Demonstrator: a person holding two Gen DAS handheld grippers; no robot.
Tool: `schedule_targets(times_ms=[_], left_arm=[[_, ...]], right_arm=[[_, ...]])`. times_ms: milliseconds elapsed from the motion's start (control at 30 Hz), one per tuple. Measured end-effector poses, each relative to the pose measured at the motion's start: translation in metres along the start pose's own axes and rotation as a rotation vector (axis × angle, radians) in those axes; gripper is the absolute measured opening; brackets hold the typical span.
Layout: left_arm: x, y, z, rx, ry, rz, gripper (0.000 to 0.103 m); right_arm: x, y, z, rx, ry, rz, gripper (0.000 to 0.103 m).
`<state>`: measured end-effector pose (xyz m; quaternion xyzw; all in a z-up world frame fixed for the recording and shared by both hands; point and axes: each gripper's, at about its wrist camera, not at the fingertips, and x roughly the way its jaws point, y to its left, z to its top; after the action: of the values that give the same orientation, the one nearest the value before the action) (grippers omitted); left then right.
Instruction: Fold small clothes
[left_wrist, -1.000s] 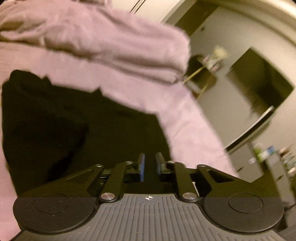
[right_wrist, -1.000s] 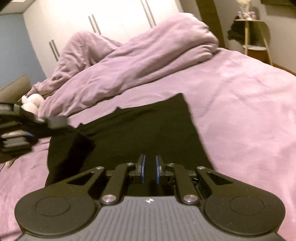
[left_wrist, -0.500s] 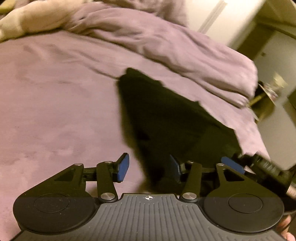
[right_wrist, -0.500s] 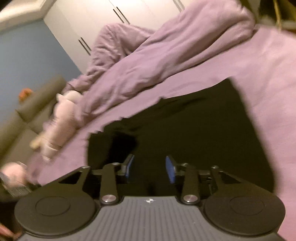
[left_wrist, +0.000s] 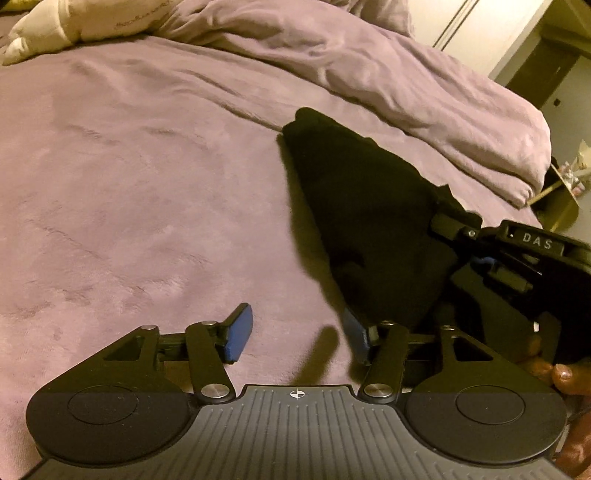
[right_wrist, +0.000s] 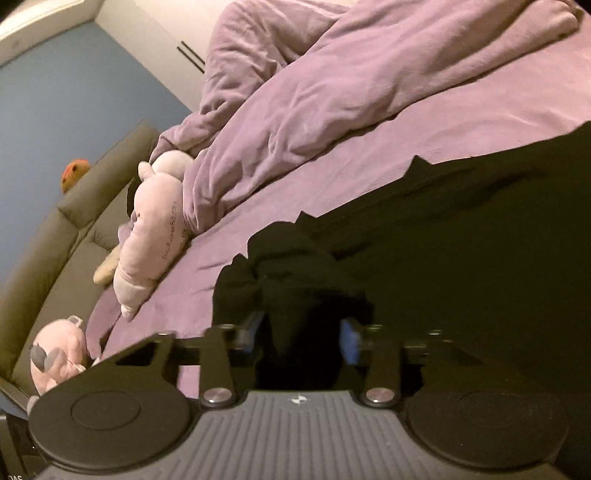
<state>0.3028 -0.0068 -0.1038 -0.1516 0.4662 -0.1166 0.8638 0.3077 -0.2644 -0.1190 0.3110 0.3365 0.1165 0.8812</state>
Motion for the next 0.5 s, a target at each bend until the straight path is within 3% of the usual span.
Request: schedule_targets(times_ms=[67, 133, 233, 333, 433, 500], left_arm=[[0.0, -0.004, -0.001, 0.019, -0.003, 0.009, 0.064], [0.0, -0.005, -0.002, 0.031, -0.005, 0.013, 0.065], [-0.002, -0.011, -0.004, 0.041, -0.004, 0.001, 0.065], [-0.001, -0.022, -0.008, 0.074, 0.005, -0.016, 0.065], [0.002, -0.036, -0.011, 0.119, 0.011, -0.022, 0.066], [0.002, -0.047, -0.014, 0.155, 0.016, -0.025, 0.066]], right_arm=[[-0.008, 0.01, -0.001, -0.064, -0.039, -0.034, 0.005], [-0.031, 0.022, -0.002, -0.131, -0.144, -0.085, 0.004], [-0.072, 0.02, -0.01, -0.091, -0.261, -0.145, 0.004], [-0.107, 0.007, -0.034, -0.062, -0.329, -0.262, 0.004], [-0.122, -0.019, -0.058, 0.0, -0.311, -0.375, 0.005], [-0.124, -0.035, -0.067, 0.039, -0.267, -0.387, 0.005]])
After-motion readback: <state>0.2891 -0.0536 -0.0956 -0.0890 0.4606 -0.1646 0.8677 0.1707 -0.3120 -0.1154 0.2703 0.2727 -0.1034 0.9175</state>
